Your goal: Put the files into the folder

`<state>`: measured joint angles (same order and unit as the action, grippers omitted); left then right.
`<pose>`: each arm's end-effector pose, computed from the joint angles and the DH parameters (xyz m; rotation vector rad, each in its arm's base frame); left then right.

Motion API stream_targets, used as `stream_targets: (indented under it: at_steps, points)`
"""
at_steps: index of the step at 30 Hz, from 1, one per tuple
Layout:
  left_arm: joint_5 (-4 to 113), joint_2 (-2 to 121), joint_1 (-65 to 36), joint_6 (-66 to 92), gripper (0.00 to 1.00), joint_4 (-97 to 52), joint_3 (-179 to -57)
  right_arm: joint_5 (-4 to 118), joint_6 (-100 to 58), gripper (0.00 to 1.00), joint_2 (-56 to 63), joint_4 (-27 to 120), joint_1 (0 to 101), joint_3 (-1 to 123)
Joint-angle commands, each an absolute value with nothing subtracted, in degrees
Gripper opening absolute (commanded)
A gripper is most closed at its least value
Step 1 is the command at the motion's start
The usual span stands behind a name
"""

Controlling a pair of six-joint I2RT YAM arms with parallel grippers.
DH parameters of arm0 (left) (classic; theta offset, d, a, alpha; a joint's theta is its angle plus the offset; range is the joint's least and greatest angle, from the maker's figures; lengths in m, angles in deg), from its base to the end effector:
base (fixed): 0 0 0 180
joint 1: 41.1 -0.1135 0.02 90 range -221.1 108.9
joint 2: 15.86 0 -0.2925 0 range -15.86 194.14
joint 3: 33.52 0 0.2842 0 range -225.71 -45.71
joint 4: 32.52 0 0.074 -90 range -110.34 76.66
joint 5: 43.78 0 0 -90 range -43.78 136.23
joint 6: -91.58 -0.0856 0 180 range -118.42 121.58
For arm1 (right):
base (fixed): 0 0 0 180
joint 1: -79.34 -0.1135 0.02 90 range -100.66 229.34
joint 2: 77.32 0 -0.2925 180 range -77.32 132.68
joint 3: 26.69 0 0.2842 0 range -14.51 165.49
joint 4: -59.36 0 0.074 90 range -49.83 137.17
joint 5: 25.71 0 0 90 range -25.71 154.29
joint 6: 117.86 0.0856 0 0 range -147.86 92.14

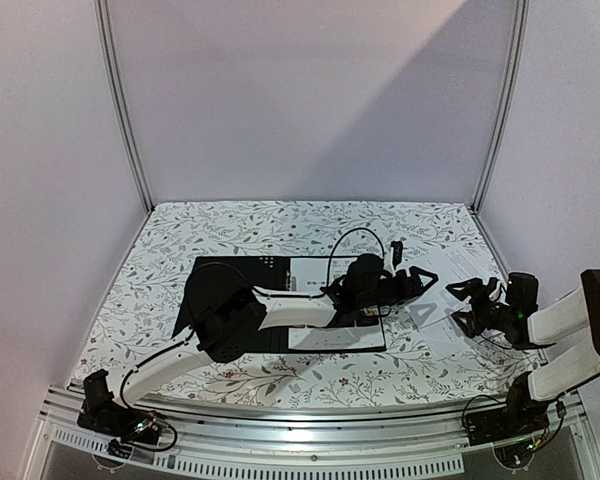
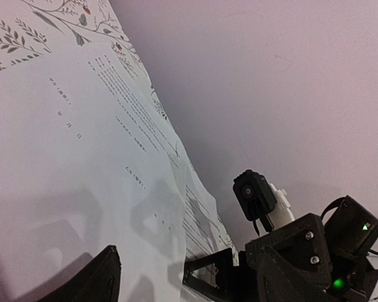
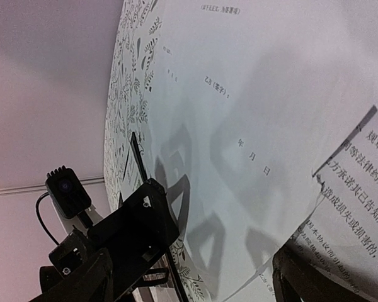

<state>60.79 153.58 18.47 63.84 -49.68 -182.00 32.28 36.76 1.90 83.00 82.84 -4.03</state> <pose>0.3509 -0.6399 0.0550 0.1897 1.9784 -1.7365 0.2473 0.0303 0.0840 0.9793 2.0816 1.1899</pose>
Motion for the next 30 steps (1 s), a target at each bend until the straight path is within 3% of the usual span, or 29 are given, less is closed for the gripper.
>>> stream_targets:
  at_steps: [1, 11, 17, 23, 27, 30]
  points:
    - [62.1, 158.0, 18.4, 64.5, 0.75, -42.8, -179.6, 32.9, 42.1, 0.86, 2.8, 87.7, 81.4, -5.3]
    - [62.7, 157.8, 18.4, 63.7, 0.75, -42.2, -179.7, 36.9, 48.9, 0.86, 7.9, 101.0, 80.7, -7.9]
    - [63.3, 157.9, 18.4, 63.6, 0.74, -41.7, -179.7, 38.2, 53.4, 0.82, 14.8, 116.8, 80.7, -10.2]
    - [63.4, 157.6, 18.4, 62.9, 0.74, -41.1, -179.7, 37.3, 59.0, 0.65, 25.2, 132.7, 80.5, -10.3]
    - [63.5, 157.3, 18.4, 62.2, 0.74, -40.6, -179.7, 37.0, 58.2, 0.54, 29.7, 133.9, 80.2, -9.3]
    - [63.7, 157.1, 18.4, 61.8, 0.74, -40.3, -179.7, 38.2, 55.2, 0.35, 30.3, 131.7, 80.0, -8.9]
